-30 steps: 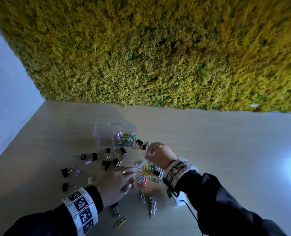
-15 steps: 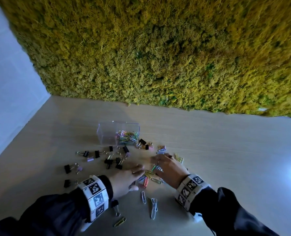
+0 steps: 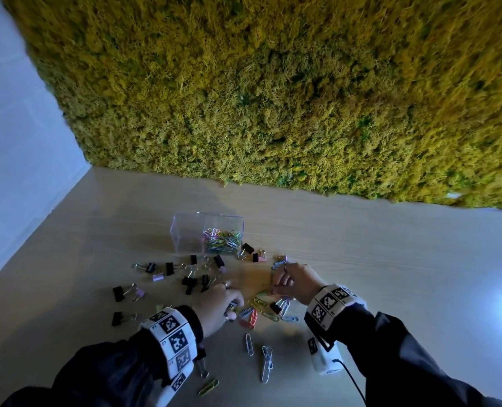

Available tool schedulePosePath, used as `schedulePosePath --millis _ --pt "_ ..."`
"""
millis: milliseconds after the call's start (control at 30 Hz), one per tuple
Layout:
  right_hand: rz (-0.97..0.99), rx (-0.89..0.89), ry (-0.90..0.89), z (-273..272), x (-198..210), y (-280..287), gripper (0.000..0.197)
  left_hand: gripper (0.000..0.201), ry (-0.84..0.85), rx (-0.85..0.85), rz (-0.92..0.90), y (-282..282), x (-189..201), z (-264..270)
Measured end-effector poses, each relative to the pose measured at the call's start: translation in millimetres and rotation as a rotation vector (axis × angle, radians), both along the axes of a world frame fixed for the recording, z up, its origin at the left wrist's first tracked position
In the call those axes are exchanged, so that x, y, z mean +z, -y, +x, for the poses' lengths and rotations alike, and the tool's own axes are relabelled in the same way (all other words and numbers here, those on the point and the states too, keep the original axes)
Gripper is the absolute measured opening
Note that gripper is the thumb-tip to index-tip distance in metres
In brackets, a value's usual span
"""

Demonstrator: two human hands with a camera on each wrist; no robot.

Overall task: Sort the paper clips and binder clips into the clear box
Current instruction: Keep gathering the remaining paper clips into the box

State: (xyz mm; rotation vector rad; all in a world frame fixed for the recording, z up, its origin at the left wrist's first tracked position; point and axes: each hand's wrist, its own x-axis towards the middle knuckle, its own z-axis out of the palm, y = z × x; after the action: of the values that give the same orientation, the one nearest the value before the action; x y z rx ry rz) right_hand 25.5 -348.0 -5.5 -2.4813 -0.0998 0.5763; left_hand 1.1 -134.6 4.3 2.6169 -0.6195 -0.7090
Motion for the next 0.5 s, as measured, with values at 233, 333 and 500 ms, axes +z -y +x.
schedulePosePath --millis 233,333,500 --pt "0.125 -0.292 0.154 8.7 15.8 35.5 0.025 0.024 0.006 -0.001 -0.048 -12.5 -2.9 6.0" --pt "0.008 -0.223 0.244 0.6 21.7 35.7 0.008 0.030 0.016 0.009 -0.075 -12.9 1.4 5.6" --pt "-0.110 0.051 0.177 -25.6 4.3 11.9 0.035 0.059 -0.020 0.003 -0.028 -2.7 9.1 0.3"
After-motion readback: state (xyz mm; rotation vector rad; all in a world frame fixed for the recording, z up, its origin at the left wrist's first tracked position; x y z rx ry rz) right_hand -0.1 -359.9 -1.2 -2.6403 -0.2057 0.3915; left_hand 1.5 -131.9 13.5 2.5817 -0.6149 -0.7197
